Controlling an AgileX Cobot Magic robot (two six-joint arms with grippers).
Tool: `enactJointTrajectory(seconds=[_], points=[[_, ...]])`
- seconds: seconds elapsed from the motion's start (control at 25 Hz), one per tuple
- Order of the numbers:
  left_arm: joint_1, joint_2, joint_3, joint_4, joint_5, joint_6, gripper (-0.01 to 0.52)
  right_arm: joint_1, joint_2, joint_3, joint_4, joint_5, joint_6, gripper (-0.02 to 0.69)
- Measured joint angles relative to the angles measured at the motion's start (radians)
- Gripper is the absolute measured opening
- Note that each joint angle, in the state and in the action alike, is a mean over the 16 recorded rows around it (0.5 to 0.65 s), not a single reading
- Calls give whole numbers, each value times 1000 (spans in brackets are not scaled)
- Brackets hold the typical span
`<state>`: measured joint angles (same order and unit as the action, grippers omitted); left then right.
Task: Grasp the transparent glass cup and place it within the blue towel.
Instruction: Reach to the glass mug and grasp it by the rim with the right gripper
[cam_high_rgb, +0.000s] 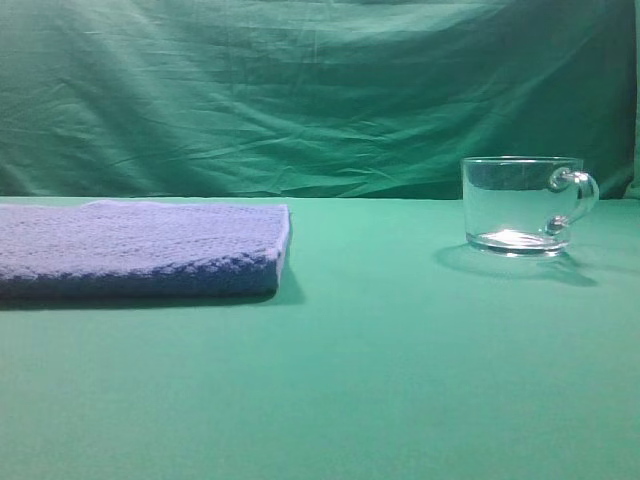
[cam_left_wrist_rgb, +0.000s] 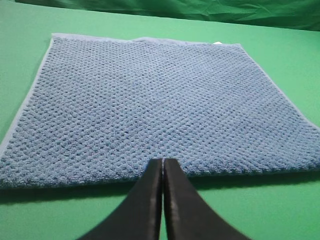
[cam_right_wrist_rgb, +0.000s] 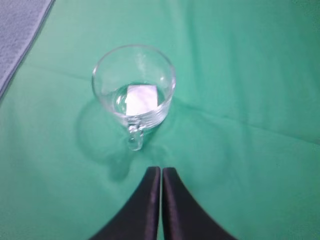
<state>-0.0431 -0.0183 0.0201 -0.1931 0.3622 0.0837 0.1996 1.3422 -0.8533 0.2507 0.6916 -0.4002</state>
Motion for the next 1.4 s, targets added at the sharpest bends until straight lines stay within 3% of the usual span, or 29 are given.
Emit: enactJointTrajectory(seconds=[0.32,0.44,0.52,0.6,1.08,1.2,1.4], points=[[0,0,0,0,0,0,0,16,209,-57,-5,-15,-1,461],[0,0,0,0,0,0,0,17,277,-90,-4,-27,-1,536],[0,0,0,0,0,0,0,19,319,-116,-4,-35,-1,549],[0,0,0,0,0,0,0,22,357,-143,-3,-43,-2,520],[0,0,0,0,0,1,0,42,465,-273,-1,-30,-11,152],[0,0,0,0,0,1,0,62,470,-322,-1,-10,-15,109],[0,0,0,0,0,2,0,135,476,-441,-2,21,-20,104]])
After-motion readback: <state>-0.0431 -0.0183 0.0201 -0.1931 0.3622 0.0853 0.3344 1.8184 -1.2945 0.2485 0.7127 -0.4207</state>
